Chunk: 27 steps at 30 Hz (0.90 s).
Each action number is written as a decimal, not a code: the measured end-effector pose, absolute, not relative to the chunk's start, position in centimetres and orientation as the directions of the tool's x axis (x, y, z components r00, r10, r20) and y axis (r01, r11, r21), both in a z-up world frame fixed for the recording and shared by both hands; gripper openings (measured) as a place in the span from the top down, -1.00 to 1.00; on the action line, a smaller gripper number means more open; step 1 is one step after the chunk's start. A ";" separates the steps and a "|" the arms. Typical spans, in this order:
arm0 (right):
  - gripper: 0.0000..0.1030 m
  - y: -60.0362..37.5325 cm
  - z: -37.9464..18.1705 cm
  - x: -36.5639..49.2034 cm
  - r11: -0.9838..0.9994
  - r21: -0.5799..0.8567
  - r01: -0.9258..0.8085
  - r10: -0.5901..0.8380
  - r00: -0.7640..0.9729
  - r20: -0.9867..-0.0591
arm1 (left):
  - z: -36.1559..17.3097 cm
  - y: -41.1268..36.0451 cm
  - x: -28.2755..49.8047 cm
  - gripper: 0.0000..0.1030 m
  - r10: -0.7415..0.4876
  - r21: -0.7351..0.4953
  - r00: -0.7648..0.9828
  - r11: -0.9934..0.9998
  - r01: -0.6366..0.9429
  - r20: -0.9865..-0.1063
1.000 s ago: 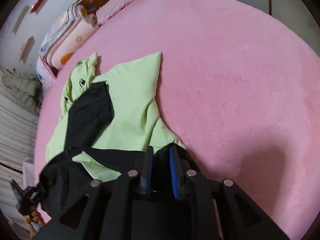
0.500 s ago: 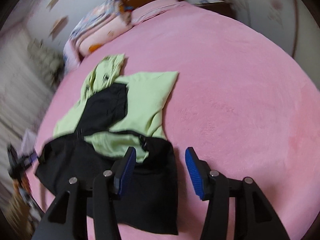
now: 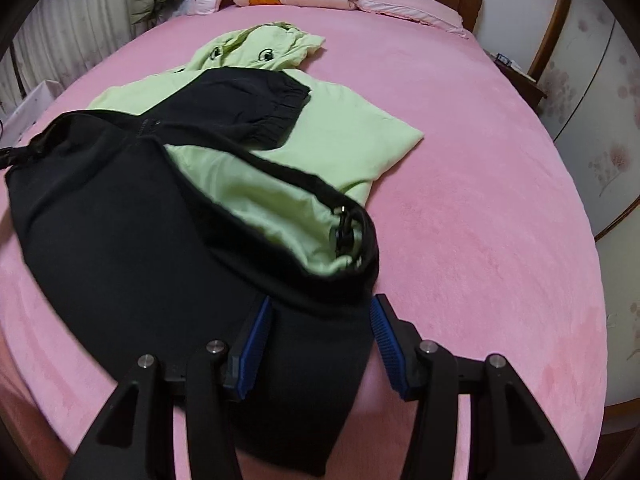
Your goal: Fold large clothes
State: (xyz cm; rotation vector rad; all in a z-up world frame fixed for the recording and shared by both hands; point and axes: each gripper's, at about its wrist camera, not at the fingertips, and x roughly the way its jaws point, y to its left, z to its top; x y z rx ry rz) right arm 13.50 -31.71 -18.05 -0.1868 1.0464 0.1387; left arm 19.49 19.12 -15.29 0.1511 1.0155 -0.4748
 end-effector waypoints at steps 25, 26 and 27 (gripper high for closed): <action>0.00 -36.4 -20.5 20.6 0.954 0.290 0.074 0.226 0.457 -0.860 | -17.7 22.0 27.9 -0.28 -0.195 -0.063 0.415 0.948 0.312 -0.889; 0.00 -36.4 -20.5 20.7 0.951 0.298 0.078 0.231 0.459 -0.858 | -17.7 22.0 28.2 -0.28 -0.192 -0.058 0.414 0.948 0.314 -0.890; 0.00 -36.3 -20.5 20.8 0.950 0.302 0.080 0.233 0.461 -0.856 | -17.7 22.1 28.3 -0.28 -0.188 -0.053 0.413 0.947 0.316 -0.891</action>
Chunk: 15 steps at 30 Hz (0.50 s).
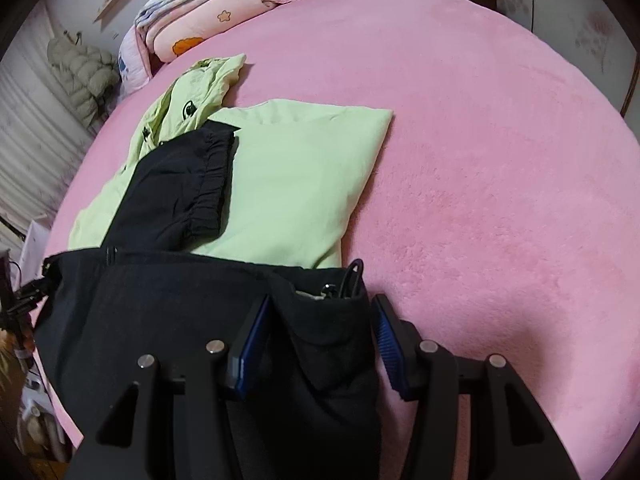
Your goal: Fold large clothes
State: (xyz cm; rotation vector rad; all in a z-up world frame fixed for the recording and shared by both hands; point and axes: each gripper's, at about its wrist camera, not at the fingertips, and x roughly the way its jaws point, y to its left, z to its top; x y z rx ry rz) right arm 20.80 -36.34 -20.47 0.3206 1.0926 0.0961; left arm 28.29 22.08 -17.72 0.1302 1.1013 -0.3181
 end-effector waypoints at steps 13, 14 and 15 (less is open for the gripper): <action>0.00 -35.8 -20.4 21.5 0.958 0.280 0.064 0.225 0.438 -0.870 | -18.7 19.3 32.4 -0.28 -0.231 -0.113 0.298 0.925 0.364 -0.926; 0.00 -35.7 -20.4 21.6 0.960 0.272 0.063 0.220 0.428 -0.876 | -18.8 19.3 32.4 -0.28 -0.228 -0.113 0.296 0.926 0.360 -0.927; 0.00 -35.6 -20.4 21.7 0.961 0.268 0.062 0.218 0.425 -0.879 | -18.9 19.4 32.4 -0.28 -0.226 -0.114 0.294 0.929 0.353 -0.929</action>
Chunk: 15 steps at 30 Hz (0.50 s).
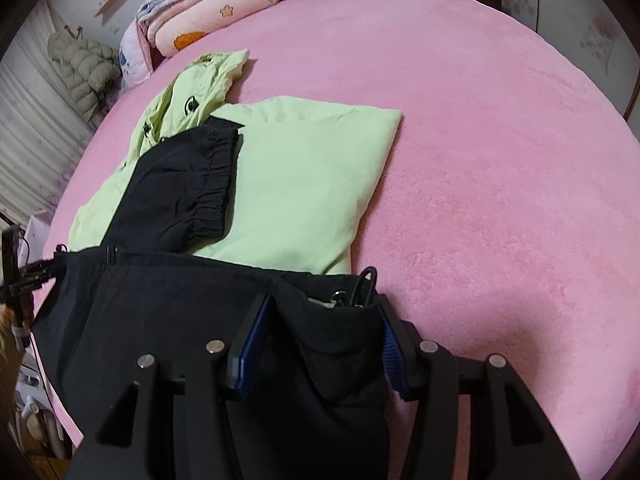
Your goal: Fold large clothes
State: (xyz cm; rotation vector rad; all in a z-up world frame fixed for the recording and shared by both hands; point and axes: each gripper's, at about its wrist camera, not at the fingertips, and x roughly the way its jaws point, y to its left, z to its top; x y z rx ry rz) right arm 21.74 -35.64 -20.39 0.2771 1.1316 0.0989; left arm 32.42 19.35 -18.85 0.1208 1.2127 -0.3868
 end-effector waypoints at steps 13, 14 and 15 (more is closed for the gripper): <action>0.64 -32.2 -18.8 19.1 0.998 0.052 0.032 0.029 0.506 -0.862 | -17.2 20.6 27.3 0.72 -0.116 -0.041 0.440 0.984 0.176 -0.891; 0.66 -31.6 -18.4 18.7 1.000 0.015 0.024 0.001 0.521 -0.854 | -17.0 20.2 26.8 0.74 -0.093 -0.018 0.452 0.986 0.166 -0.887; 0.68 -31.1 -17.8 18.2 1.000 -0.021 0.018 -0.027 0.540 -0.841 | -16.6 20.0 26.3 0.74 -0.069 0.003 0.465 0.988 0.154 -0.883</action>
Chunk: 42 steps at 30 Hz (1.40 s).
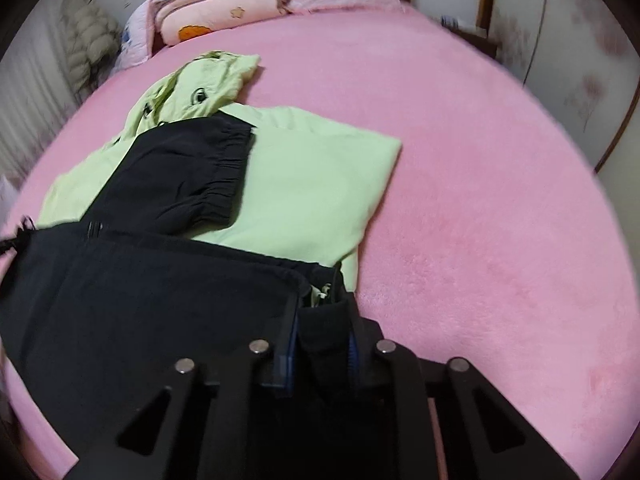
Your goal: Fold large clothes
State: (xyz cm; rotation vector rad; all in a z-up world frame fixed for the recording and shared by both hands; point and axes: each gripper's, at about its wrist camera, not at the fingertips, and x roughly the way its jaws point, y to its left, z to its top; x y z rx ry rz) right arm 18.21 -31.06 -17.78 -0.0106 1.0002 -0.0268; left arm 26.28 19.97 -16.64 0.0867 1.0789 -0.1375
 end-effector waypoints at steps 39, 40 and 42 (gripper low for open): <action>0.13 -32.9 -21.8 39.9 0.942 -0.053 0.332 -0.216 0.479 -0.851 | -22.2 13.4 48.0 0.02 0.333 0.310 0.568 0.940 -0.141 -0.752; 0.09 -33.3 -21.7 39.7 0.941 -0.030 0.338 -0.203 0.490 -0.848 | -22.1 13.8 47.9 -0.09 0.331 0.300 0.568 0.942 -0.150 -0.754; 0.09 -34.1 -21.1 39.2 0.936 0.026 0.350 -0.168 0.511 -0.843 | -22.1 14.6 47.8 -0.29 0.320 0.271 0.566 0.947 -0.172 -0.759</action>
